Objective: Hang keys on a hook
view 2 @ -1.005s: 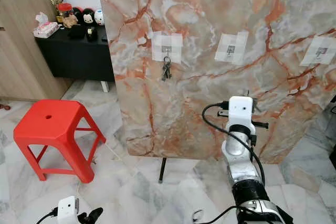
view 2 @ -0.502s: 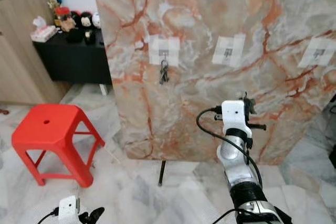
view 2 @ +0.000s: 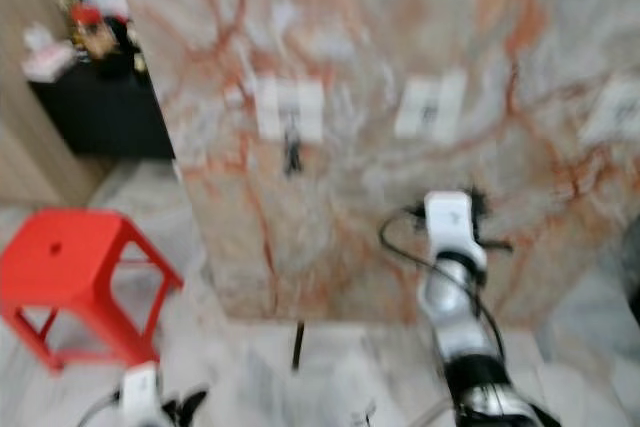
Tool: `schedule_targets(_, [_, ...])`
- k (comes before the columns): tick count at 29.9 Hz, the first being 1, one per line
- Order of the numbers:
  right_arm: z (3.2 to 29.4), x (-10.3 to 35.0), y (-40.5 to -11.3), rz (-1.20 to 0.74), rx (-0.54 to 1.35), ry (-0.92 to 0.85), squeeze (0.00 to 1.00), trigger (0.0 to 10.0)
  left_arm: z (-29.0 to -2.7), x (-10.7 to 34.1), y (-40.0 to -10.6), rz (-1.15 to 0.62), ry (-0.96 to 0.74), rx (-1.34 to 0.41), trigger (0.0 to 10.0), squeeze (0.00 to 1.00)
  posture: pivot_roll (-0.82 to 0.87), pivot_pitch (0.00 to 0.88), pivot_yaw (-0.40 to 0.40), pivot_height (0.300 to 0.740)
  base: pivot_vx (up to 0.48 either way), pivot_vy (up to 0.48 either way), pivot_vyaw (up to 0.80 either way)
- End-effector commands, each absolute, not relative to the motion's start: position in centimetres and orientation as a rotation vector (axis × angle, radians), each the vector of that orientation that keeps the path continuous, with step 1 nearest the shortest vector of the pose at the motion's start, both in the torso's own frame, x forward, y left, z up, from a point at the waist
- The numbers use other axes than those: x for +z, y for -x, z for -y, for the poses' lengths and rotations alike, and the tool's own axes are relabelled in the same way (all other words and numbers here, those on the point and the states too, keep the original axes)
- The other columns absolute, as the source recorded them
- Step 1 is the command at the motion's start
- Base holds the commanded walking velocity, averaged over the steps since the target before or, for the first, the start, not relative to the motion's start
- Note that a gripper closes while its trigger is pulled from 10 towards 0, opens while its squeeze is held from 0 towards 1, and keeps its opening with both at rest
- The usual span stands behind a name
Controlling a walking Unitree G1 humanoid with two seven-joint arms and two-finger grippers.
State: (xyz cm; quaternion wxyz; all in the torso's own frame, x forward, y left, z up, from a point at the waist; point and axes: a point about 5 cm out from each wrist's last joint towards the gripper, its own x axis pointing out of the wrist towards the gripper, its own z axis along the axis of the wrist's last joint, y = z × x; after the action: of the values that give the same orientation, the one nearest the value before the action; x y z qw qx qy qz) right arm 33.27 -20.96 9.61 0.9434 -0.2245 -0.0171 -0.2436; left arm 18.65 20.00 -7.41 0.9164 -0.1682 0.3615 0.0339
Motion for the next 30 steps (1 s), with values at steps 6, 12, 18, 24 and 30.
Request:
schedule_targets(6, [19.9,10.1,-33.5,0.074,-0.487,0.439,0.0,10.0,-20.8,-7.7,-17.8,-0.763,0.334,0.086,10.0,0.0,0.13,0.0,-0.05,0.74,0.0,0.0,0.0])
schedule_targets(12, [19.9,10.7,-33.8,0.107,-0.499,0.483,0.0,10.0,-20.8,-7.7,-17.8,-0.762,0.34,0.087,10.0,0.0,0.13,0.0,-0.053,0.74,0.0,0.0,0.0])
schedule_targets(18, [19.6,11.2,-34.3,0.11,-0.472,0.395,0.0,10.0,-20.5,-7.7,-17.9,-0.758,0.34,0.081,10.0,0.0,0.13,0.0,-0.061,0.74,0.0,0.0,0.0])
schedule_targets(24, [19.7,7.0,-33.4,-0.174,-0.441,-0.04,0.0,10.0,-20.3,-7.7,-17.9,-0.764,0.334,0.073,10.0,0.0,0.12,0.0,-0.07,0.74,0.0,0.0,0.0])
schedule_targets(30, [20.7,2.7,-30.4,-0.342,-0.413,0.034,0.0,10.0,-20.1,-7.9,-17.6,-0.776,0.328,0.07,10.0,0.0,0.12,0.0,-0.072,0.74,0.0,0.0,0.0])
